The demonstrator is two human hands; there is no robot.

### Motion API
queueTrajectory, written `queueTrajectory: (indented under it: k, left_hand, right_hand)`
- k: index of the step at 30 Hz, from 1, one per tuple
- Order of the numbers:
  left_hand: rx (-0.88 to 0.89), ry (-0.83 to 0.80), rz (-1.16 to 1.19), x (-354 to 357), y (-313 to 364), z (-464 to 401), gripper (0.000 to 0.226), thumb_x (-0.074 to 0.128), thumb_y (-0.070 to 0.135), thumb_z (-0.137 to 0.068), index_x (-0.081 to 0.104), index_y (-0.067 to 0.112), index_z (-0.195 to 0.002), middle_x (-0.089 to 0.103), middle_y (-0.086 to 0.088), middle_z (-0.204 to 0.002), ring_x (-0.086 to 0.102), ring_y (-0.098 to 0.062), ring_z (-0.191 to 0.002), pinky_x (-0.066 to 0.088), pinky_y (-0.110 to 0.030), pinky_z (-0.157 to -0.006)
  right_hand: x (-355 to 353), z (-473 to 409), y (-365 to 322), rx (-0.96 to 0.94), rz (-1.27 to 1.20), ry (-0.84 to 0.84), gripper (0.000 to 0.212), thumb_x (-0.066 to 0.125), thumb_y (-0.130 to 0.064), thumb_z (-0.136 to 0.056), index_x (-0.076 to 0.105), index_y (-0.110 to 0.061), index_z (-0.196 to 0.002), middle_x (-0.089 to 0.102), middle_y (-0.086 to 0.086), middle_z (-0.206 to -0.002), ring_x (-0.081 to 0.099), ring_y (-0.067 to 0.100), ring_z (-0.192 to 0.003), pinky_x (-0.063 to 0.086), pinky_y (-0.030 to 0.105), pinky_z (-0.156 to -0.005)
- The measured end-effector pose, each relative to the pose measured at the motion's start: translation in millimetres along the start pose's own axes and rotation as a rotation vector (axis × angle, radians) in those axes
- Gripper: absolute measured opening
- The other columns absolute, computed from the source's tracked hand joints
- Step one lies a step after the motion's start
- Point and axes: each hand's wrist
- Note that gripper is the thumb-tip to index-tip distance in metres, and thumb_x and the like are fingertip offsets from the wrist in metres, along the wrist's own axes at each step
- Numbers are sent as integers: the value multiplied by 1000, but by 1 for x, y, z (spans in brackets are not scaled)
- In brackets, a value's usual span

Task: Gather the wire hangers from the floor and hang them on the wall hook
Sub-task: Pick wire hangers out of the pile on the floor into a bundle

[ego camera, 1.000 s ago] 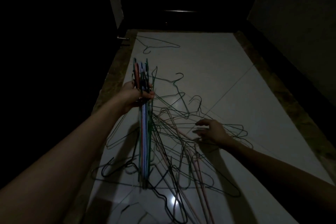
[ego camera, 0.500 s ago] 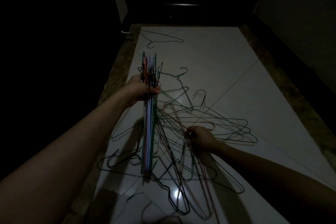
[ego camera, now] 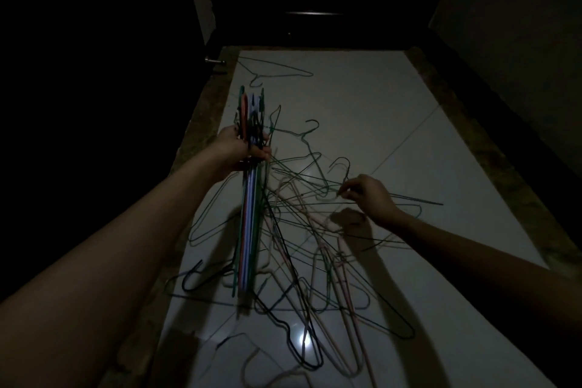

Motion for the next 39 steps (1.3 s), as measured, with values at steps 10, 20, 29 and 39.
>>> queueTrajectory:
  k: [10,20,29,39]
  left_hand:
    - [-37,63,90,9,16,4,32,57,-18,-80,59,13,-89,63,-4,-82,61,-11,-72,52,-18,-49]
    - [-38,59,284,39,34,-5,31,52,-18,-84,60,4,-105,61,-8,-80,61,-16,-73,55,-24,-65]
    - [-32,28,229,58,39,-8,43,62,-11,-79,56,5,-119,65,-12,-98,64,-24,-89,56,-34,-74]
    - [-68,131,413,62,33,-6,31,61,-11,-82,52,5,-106,60,-8,-85,60,-19,-73,53,-25,-54]
  right_hand:
    - [-72,-22,-27,117,-392,277,15,64,-14,-86,69,-4,-97,64,6,-93,55,14,-86,42,26,-78]
    - [-76,-20,-75,105,-622,196,18,52,-4,-92,63,-1,-106,61,7,-96,51,9,-68,42,17,-57]
    - [-61,-17,-119,151,-900,129,23,53,4,-89,60,7,-111,58,4,-85,54,11,-75,48,16,-61]
    - [-46,-15,-124,64,-750,207,15,66,4,-79,62,-11,-82,60,3,-73,60,14,-73,53,26,-72]
Point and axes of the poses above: each hand's wrist, its own z-axis away from the middle knuckle, its own x-axis out of the palm, y = z × x
